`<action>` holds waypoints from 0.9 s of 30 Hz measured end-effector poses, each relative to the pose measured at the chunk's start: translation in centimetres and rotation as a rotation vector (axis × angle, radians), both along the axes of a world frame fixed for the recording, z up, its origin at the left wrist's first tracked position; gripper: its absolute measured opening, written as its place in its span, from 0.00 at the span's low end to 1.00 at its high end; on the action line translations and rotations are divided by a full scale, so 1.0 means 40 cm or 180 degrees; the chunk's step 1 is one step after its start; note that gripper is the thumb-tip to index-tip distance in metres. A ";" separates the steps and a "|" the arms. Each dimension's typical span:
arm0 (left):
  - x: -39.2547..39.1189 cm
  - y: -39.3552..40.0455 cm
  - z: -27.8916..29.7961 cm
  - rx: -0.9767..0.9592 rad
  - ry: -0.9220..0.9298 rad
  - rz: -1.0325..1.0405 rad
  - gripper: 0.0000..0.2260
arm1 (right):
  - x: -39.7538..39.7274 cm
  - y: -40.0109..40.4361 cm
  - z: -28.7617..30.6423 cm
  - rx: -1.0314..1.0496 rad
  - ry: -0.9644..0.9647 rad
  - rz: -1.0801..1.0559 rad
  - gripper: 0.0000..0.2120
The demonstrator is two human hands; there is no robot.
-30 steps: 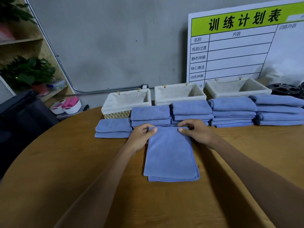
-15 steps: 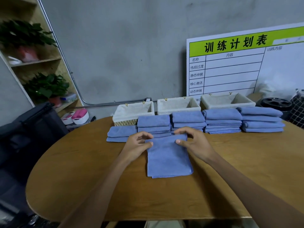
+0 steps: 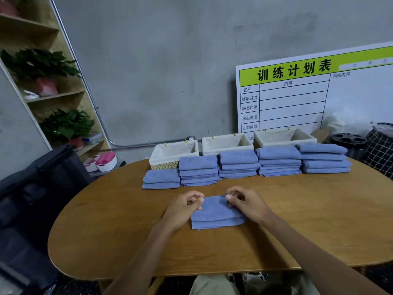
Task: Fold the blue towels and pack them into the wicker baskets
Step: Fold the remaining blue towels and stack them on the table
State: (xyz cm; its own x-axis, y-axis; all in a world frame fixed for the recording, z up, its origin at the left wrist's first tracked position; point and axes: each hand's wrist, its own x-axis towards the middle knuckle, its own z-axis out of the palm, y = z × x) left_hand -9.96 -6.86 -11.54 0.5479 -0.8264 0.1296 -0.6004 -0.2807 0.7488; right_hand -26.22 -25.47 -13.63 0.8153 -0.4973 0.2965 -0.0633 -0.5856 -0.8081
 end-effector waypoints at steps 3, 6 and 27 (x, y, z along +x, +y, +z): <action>0.012 -0.033 -0.019 0.0275 -0.0477 0.0050 0.13 | 0.040 0.003 -0.013 -0.0329 0.0392 -0.0312 0.12; 0.046 -0.053 -0.054 0.0891 -0.1107 0.0035 0.26 | 0.065 -0.010 -0.041 -0.0535 0.0986 -0.0422 0.23; 0.295 0.045 0.131 -0.0781 0.1359 0.0670 0.29 | 0.300 0.018 0.190 0.1271 0.0288 0.0142 0.20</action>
State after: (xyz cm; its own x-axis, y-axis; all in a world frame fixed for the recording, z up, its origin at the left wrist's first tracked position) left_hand 1.85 -5.05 -6.29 0.7449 -0.6663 0.0344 -0.1774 -0.1480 0.9729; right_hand -14.20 -24.73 -6.04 0.8526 -0.5224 0.0134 -0.1262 -0.2308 -0.9648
